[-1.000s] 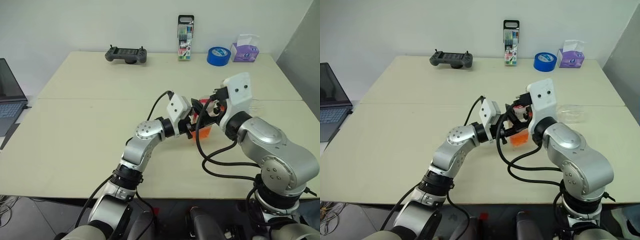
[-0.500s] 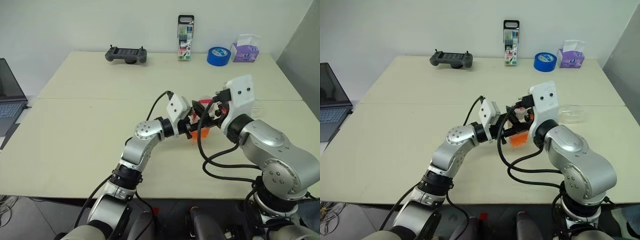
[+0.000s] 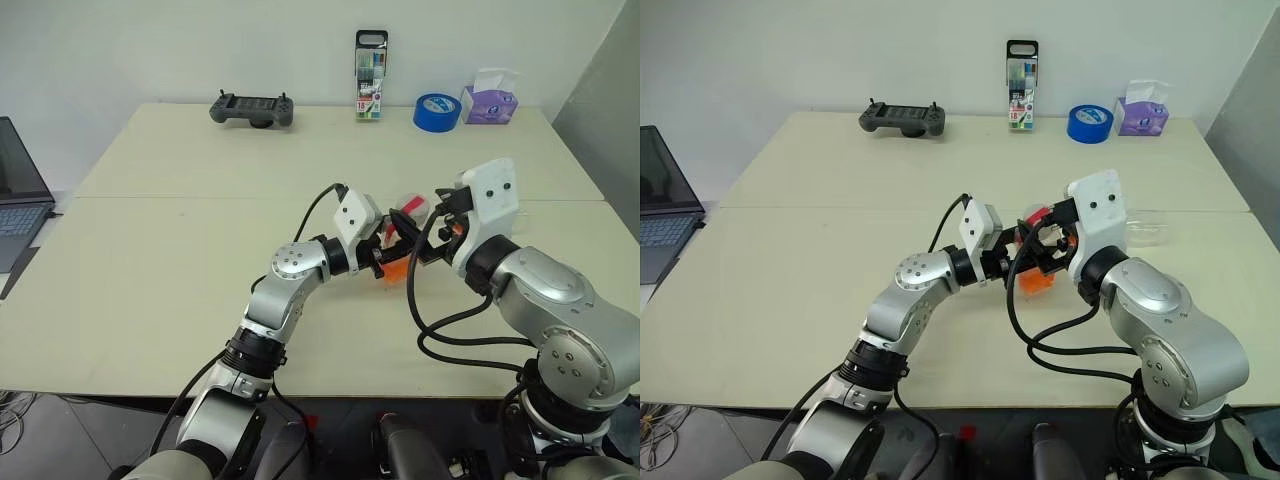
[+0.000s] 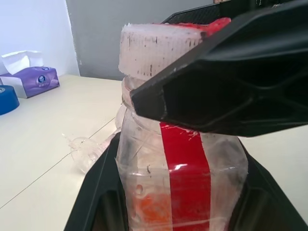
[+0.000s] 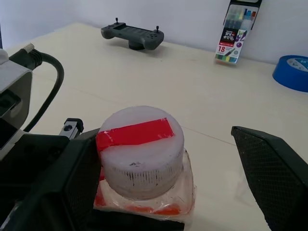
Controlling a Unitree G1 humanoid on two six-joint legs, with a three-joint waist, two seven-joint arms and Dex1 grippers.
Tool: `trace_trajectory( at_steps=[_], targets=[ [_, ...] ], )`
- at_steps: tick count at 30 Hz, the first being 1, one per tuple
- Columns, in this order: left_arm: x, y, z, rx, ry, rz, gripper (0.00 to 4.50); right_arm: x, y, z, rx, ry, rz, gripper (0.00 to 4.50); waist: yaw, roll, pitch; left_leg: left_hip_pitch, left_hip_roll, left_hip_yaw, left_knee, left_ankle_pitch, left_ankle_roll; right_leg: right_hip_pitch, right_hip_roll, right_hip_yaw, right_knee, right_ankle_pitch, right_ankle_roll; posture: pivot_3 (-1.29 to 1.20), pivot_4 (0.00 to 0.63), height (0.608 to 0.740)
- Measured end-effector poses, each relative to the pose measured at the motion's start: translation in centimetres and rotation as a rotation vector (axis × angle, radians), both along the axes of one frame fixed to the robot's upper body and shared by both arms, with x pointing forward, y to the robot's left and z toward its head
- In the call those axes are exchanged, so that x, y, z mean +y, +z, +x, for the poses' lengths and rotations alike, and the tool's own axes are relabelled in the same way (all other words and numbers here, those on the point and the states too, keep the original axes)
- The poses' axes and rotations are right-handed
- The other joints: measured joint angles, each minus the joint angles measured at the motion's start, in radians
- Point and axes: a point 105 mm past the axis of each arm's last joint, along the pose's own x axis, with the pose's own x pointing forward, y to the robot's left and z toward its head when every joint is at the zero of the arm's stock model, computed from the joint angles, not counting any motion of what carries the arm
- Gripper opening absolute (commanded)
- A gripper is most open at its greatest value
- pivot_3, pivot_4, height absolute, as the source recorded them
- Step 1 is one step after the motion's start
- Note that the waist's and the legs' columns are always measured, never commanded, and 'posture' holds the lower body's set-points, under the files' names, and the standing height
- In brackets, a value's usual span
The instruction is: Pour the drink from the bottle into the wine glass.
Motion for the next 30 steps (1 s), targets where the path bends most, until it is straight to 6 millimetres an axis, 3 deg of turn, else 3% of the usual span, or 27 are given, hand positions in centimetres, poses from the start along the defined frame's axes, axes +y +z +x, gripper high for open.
trace_trajectory(
  at_steps=[5, 9, 12, 19, 21, 25, 30],
  targets=[
    [0.0, 0.0, 0.0, -0.001, 0.002, 0.000, 1.82, 0.9, 1.1, -0.2, -0.034, 0.052, 0.027, 2.48, 0.000, 0.000, 0.000, 0.000, 0.000, 0.000, 0.000, 0.000, 0.000, 0.000, 0.000, 0.000, 0.000, 0.000, 0.000, 0.00, 0.150, 0.740],
    [0.1, 0.0, 0.0, -0.002, 0.004, 0.000, 1.82, 1.7, 4.8, -1.0, -0.152, 0.133, 0.039, 1.07, 0.000, 0.000, 0.000, 0.000, 0.000, -0.001, 0.000, 0.000, 0.000, 0.000, 0.000, -0.001, 0.000, 0.000, 0.000, 0.00, 0.150, 0.740],
    [0.1, 0.0, 0.2, -0.001, 0.007, 0.003, 1.82, 2.4, 4.8, -1.6, -0.140, 0.202, 0.022, 0.00, 0.000, 0.000, 0.000, 0.000, 0.000, -0.001, 0.000, 0.000, 0.000, 0.000, 0.000, -0.001, 0.000, 0.000, 0.000, 0.00, 0.150, 0.740],
    [0.2, -0.1, 0.2, 0.001, 0.010, 0.005, 1.82, 1.8, 3.7, -1.5, -0.078, 0.176, 0.000, 0.00, 0.000, 0.000, 0.000, 0.000, 0.000, -0.001, 0.000, 0.000, 0.000, 0.000, -0.001, 0.001, 0.000, 0.000, 0.000, 0.00, 0.150, 0.740],
    [0.2, -0.1, 0.2, 0.001, 0.009, 0.004, 1.82, 1.7, 3.9, -1.4, -0.077, 0.167, 0.042, 0.36, -0.001, 0.000, 0.000, 0.000, 0.000, -0.001, 0.000, 0.000, 0.000, 0.000, 0.000, 0.000, 0.000, 0.000, 0.000, 0.00, 0.150, 0.740],
    [0.2, -0.1, 0.2, 0.001, 0.009, 0.005, 1.82, 1.4, 4.6, -1.3, -0.098, 0.146, 0.066, 1.57, 0.000, 0.000, 0.000, 0.000, 0.000, -0.001, 0.000, 0.000, 0.000, 0.000, 0.000, 0.000, 0.000, 0.000, 0.000, 0.00, 0.150, 0.740],
    [0.2, -0.1, 0.2, 0.001, 0.009, 0.005, 1.82, 1.4, 4.1, -1.2, -0.069, 0.142, 0.061, 3.33, 0.000, 0.000, 0.000, 0.000, 0.000, -0.001, 0.000, 0.000, 0.000, 0.000, 0.000, 0.000, 0.000, 0.000, 0.000, 0.00, 0.150, 0.740]
  ],
)
